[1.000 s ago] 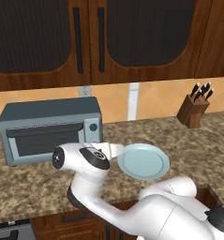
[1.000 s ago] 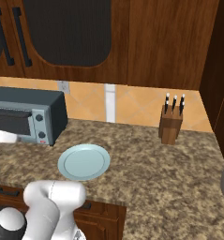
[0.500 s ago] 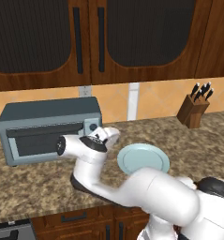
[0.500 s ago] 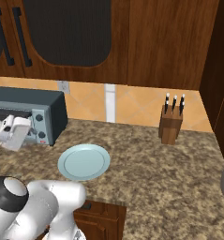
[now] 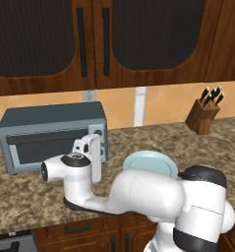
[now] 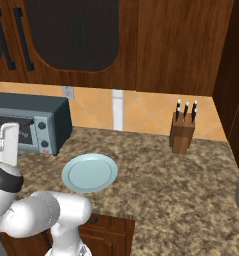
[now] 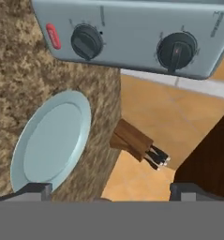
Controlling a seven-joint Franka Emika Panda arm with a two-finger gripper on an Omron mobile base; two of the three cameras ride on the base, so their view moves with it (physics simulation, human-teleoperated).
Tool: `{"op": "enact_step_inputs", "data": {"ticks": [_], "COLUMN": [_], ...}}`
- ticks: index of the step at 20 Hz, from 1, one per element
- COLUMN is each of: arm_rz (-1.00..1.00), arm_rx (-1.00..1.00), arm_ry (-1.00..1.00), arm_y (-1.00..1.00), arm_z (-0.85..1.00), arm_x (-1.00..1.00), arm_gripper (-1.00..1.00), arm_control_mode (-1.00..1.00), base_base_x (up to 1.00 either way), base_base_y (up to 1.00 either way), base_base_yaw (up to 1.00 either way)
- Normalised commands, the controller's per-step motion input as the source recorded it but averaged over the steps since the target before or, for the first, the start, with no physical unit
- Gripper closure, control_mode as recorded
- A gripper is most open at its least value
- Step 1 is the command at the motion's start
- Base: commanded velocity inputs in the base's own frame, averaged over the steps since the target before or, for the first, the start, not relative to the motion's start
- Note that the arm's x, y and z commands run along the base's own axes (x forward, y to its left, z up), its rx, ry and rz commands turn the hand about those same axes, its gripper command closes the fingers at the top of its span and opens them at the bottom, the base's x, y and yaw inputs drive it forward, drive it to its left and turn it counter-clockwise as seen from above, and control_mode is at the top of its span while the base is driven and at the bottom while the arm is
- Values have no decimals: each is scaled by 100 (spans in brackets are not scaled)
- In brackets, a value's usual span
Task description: Pick up the kebab skewer and baguette bread, and place them inside the toaster oven. Close the toaster oven door and start by setting the timer.
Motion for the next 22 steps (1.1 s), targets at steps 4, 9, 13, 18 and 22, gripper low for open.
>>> {"op": "enact_step_inputs", "data": {"ticks": [4,9,13,18,22], "arm_rz": [52,38,32,27,25], "arm_rx": [3,4,-10,-33,-26], "arm_ry": [25,36,37,18,3], "arm_y": [-13,-37,-43,-2,1], "arm_z": [4,-1,-17,-24,-20], "arm_x": [-28,8,44,3,18], "arm_gripper": [-100,-100,-100,-100,-100], "arm_control_mode": [-100,-100,-100,-100,-100], "base_base_x": [0,0,0,0,0], "base_base_y": [0,0,0,0,0], "base_base_yaw": [0,0,0,0,0]}}
